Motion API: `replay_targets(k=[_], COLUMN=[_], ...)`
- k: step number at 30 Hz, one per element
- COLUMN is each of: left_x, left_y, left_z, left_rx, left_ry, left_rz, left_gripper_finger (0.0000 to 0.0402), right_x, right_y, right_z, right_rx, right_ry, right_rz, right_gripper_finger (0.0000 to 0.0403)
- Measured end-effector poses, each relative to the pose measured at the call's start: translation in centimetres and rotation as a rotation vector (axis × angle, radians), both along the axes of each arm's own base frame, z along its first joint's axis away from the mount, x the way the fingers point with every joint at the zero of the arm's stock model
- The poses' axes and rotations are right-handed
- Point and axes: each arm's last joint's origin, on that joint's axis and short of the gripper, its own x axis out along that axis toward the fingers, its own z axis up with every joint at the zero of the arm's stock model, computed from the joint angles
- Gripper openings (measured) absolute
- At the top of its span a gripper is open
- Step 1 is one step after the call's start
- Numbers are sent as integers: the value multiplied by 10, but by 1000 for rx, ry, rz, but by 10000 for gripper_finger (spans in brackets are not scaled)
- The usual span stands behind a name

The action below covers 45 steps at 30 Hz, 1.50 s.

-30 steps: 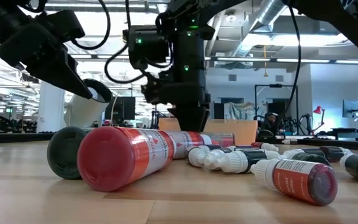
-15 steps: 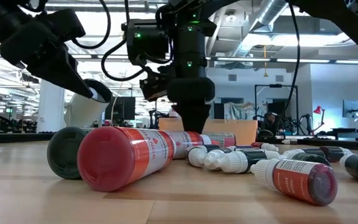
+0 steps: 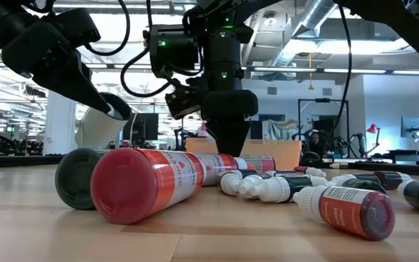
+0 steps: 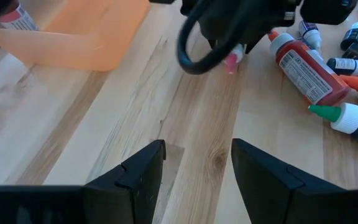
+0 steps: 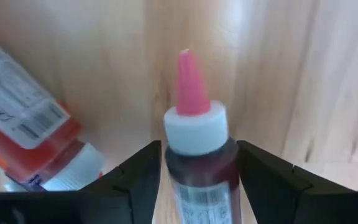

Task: Pick & Place food coloring
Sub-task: Put the large pink food coloring bottle into the orange bin

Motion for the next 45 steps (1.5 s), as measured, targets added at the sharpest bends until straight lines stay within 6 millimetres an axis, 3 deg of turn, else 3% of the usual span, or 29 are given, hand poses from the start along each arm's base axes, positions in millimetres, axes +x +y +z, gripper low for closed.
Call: replay_targets(k=[11,21,33,45], left_x=[0,1,1,1], left_y=[0,0,0,0], left_z=[0,1,1,1], left_rx=[-1,-5,-8,-4], left_ry=[-1,-9,-16,-14], left_rz=[0,0,0,0], left_gripper_finger=[185,185,185,185], right_x=[2,1,2,16], right_y=[-2,-3,-3,-1], right_z=[0,0,0,28], right_rx=[7,7,5,8], right_ry=[-18,-13,-16,-133], right_rz=[26,27,27,54], right_gripper_finger=[187,145,144,140])
